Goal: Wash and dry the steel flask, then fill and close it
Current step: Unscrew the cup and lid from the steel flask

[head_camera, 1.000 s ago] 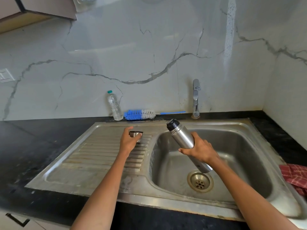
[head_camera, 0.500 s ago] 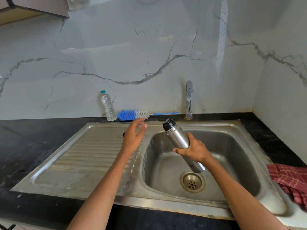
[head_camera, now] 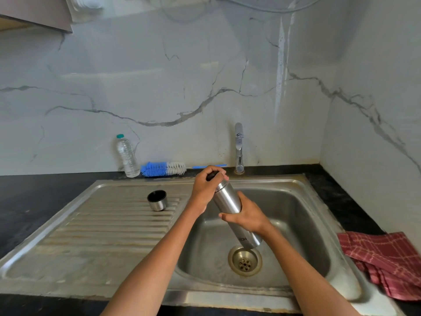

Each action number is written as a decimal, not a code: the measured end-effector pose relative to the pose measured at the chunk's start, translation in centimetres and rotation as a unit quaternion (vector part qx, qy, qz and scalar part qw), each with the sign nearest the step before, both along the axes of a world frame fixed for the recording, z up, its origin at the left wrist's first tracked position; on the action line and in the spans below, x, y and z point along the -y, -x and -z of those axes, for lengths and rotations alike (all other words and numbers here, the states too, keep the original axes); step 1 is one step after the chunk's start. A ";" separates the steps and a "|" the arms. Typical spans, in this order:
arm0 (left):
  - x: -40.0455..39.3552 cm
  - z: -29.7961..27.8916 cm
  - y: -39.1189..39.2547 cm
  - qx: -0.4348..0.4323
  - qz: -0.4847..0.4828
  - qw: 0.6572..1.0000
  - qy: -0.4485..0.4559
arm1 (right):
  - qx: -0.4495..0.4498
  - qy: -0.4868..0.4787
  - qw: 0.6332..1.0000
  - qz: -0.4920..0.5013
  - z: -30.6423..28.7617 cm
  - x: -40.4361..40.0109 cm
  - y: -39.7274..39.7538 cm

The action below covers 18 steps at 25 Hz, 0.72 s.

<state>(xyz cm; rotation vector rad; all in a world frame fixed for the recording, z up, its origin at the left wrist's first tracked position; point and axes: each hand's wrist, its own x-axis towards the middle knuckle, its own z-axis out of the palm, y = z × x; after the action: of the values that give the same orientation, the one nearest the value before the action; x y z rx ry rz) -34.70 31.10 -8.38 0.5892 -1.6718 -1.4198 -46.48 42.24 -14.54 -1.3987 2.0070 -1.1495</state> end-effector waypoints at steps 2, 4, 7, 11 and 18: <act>-0.2 0.0 0.5 -0.021 -0.033 0.999 -0.017 | -0.051 -0.006 0.998 0.030 -0.2 0.0 -0.4; -0.6 0.0 1.1 -0.009 -0.090 0.996 -0.022 | -0.118 0.002 0.991 0.062 -0.4 0.0 -0.9; -1.6 -0.8 1.7 0.023 -0.153 0.987 -0.045 | -0.194 0.021 0.975 0.107 -0.4 0.0 -1.0; 0.2 -1.5 0.4 -0.012 0.062 0.993 -0.097 | -0.128 0.021 0.987 0.095 -0.4 -0.6 0.4; 0.4 -1.3 0.0 0.008 -0.036 0.998 -0.050 | -0.134 0.028 0.985 0.107 -0.3 -0.3 0.0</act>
<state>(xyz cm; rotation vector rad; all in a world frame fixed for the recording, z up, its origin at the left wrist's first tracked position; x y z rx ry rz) -34.69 30.70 -7.11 0.7112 -1.5827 -1.4574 -46.50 42.54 -14.24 -1.4582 2.3789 -1.1666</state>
